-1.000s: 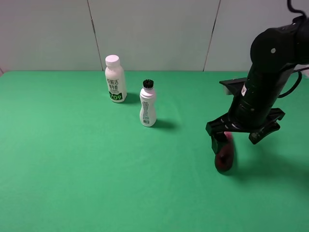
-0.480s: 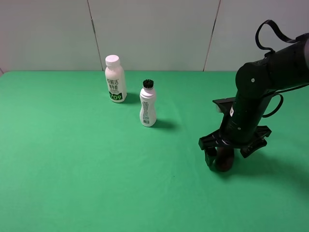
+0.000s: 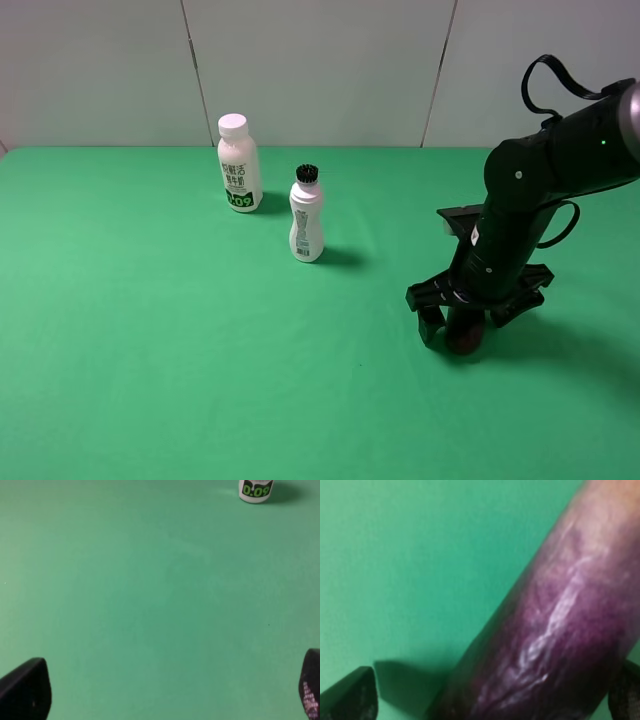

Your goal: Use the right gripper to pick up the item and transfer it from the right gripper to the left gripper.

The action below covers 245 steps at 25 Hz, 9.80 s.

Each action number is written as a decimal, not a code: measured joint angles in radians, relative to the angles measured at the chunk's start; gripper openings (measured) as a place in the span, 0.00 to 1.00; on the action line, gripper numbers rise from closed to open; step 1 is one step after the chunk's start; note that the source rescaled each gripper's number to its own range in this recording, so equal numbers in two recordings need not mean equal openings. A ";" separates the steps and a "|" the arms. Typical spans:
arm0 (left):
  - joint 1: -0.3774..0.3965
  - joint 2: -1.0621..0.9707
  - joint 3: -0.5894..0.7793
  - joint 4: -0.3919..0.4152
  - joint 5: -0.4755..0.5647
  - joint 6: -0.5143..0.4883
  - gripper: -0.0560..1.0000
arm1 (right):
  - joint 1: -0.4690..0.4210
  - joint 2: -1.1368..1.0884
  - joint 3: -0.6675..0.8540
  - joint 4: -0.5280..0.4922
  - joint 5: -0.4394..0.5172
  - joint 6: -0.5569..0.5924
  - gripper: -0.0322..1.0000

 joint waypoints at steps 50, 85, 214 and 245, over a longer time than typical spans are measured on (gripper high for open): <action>0.000 0.000 0.000 0.001 0.000 0.000 0.99 | 0.003 -0.391 0.030 0.009 0.238 -0.208 0.08; -0.063 0.381 -0.070 -0.333 -0.013 0.525 0.99 | 0.394 -0.486 -0.091 0.094 0.451 -0.636 0.07; -0.870 1.406 -0.415 -0.515 -0.501 1.242 0.05 | 0.549 -0.826 -0.228 -0.021 0.560 -0.284 1.00; -0.870 1.406 -0.415 -0.514 -0.501 1.242 0.05 | 0.549 -1.760 0.316 -0.095 0.424 -0.158 1.00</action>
